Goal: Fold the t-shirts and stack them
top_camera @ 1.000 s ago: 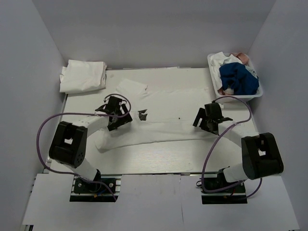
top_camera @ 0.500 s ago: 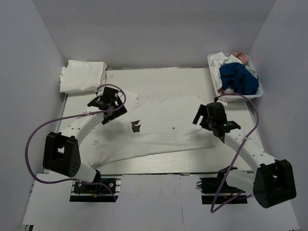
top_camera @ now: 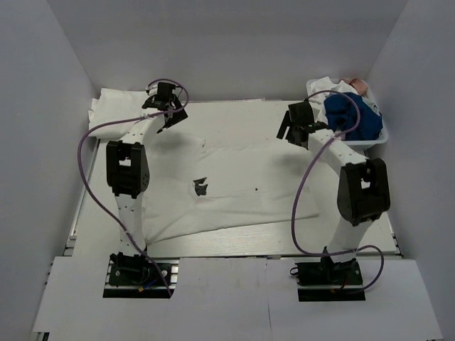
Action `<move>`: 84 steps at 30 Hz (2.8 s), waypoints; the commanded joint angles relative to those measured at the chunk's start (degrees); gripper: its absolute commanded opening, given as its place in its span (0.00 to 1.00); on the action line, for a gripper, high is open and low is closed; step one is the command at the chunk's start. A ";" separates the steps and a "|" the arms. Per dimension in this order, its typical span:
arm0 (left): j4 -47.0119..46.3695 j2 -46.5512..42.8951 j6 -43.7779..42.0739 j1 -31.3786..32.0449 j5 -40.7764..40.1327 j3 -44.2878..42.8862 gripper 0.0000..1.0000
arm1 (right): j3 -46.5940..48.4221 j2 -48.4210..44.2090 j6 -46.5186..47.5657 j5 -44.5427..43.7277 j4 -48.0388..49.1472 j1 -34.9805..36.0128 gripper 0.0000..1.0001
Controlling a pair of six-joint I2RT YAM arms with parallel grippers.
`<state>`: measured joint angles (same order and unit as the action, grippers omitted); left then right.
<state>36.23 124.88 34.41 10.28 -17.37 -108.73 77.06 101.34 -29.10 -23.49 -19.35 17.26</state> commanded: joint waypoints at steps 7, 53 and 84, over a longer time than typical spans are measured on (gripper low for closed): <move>2.72 12.67 -5.23 -2.46 -1.71 -18.63 0.97 | 16.62 14.40 5.81 0.37 -4.64 -2.58 0.90; -20.32 -24.76 -9.90 -1.32 7.70 34.87 0.00 | 6.28 11.36 3.44 -2.18 10.46 -3.11 0.02; 7.98 -86.20 15.60 -1.32 8.57 72.08 0.00 | -21.25 -15.03 0.89 -0.42 14.17 -3.81 0.00</move>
<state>38.35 39.66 48.14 8.91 -10.00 -38.00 57.08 88.42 -28.10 -22.39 -5.15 13.82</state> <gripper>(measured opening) 0.021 0.023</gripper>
